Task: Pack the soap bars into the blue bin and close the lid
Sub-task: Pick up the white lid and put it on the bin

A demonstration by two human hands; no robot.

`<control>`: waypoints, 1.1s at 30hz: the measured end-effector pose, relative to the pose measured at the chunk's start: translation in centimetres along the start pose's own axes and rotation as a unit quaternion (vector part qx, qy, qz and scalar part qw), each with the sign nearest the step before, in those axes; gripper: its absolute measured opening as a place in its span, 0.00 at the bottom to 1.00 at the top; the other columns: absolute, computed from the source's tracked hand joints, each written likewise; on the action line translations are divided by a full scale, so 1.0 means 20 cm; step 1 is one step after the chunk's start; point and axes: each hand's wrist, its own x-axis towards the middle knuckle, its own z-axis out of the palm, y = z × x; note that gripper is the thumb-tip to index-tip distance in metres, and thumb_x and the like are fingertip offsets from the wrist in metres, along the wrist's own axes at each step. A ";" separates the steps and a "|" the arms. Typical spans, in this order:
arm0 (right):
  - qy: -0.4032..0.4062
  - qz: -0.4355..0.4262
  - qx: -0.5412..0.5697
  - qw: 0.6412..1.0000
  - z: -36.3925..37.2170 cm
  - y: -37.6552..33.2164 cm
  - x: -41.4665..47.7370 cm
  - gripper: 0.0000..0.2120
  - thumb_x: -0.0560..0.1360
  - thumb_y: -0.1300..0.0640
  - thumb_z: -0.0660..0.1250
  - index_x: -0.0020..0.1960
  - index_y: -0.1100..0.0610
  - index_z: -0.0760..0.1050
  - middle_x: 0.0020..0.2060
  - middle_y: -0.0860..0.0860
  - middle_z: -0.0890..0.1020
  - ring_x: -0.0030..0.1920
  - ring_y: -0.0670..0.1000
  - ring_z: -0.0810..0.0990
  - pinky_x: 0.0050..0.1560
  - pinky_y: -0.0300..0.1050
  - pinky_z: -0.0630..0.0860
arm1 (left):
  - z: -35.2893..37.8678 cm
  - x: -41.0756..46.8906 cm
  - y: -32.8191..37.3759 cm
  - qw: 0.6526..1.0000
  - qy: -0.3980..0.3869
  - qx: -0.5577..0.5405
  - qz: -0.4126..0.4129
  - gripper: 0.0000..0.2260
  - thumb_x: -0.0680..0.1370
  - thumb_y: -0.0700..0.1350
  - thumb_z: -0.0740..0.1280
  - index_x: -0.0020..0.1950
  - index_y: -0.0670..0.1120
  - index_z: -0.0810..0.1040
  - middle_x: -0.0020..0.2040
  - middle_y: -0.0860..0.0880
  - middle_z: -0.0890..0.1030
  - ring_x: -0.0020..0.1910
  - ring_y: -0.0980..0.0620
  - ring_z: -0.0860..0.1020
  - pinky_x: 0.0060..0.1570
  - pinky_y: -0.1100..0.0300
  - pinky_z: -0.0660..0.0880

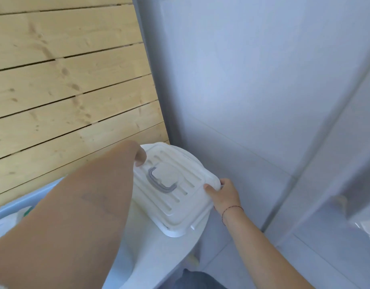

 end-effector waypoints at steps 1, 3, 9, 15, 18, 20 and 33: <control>0.003 -0.001 -0.005 1.000 0.00 0.00 0.00 0.13 0.72 0.55 0.68 0.52 0.56 0.69 0.38 0.45 0.73 0.43 0.52 0.74 0.43 0.43 0.70 | 0.00 -0.01 -0.01 1.000 -0.003 -0.021 -0.001 0.24 0.77 0.42 0.60 0.72 0.40 0.63 0.67 0.40 0.71 0.58 0.42 0.74 0.52 0.55 0.70; 0.006 -0.008 -0.013 1.000 -0.01 0.00 0.01 0.14 0.72 0.55 0.68 0.55 0.58 0.70 0.41 0.48 0.75 0.44 0.53 0.74 0.44 0.42 0.69 | -0.01 -0.03 -0.04 0.998 -0.013 -0.067 -0.007 0.26 0.75 0.41 0.61 0.72 0.40 0.63 0.65 0.40 0.73 0.59 0.41 0.76 0.57 0.54 0.73; 0.077 -0.048 0.044 0.995 -0.11 -0.12 0.02 0.17 0.74 0.58 0.67 0.60 0.63 0.71 0.47 0.52 0.74 0.48 0.53 0.74 0.47 0.41 0.67 | -0.08 -0.12 -0.11 0.974 -0.022 -0.223 0.041 0.22 0.74 0.42 0.61 0.68 0.42 0.66 0.66 0.40 0.71 0.63 0.39 0.73 0.67 0.48 0.68; 0.143 -0.077 0.192 0.968 -0.21 -0.51 -0.02 0.09 0.72 0.56 0.67 0.40 0.58 0.68 0.37 0.54 0.67 0.37 0.51 0.66 0.39 0.43 0.64 | -0.34 -0.41 -0.38 0.923 0.266 -0.267 0.082 0.10 0.76 0.40 0.55 0.34 0.44 0.64 0.34 0.47 0.65 0.32 0.49 0.62 0.34 0.60 0.59; 0.028 -0.070 0.218 0.973 -0.08 -0.71 -0.20 0.11 0.71 0.57 0.65 0.33 0.57 0.66 0.31 0.53 0.66 0.36 0.51 0.64 0.38 0.44 0.63 | -0.26 -0.69 -0.77 0.852 0.391 -0.346 0.039 0.10 0.74 0.42 0.56 0.32 0.44 0.63 0.32 0.47 0.63 0.29 0.49 0.59 0.29 0.62 0.57; -0.083 -0.075 0.249 0.962 0.09 -0.78 -0.34 0.11 0.71 0.62 0.64 0.31 0.58 0.68 0.28 0.50 0.67 0.32 0.52 0.65 0.36 0.42 0.64 | -0.02 -0.90 -1.09 0.808 0.428 -0.405 -0.004 0.09 0.71 0.47 0.59 0.35 0.43 0.72 0.34 0.44 0.68 0.31 0.47 0.63 0.32 0.60 0.61; -0.269 -0.167 -0.034 0.948 0.70 -0.82 -0.71 0.18 0.72 0.70 0.65 0.62 0.63 0.77 0.60 0.61 0.79 0.56 0.57 0.78 0.65 0.53 0.73 | 1.22 -1.30 -1.42 0.786 0.296 -0.526 -0.137 0.14 0.76 0.51 0.61 0.32 0.47 0.68 0.30 0.51 0.70 0.29 0.49 0.68 0.29 0.60 0.62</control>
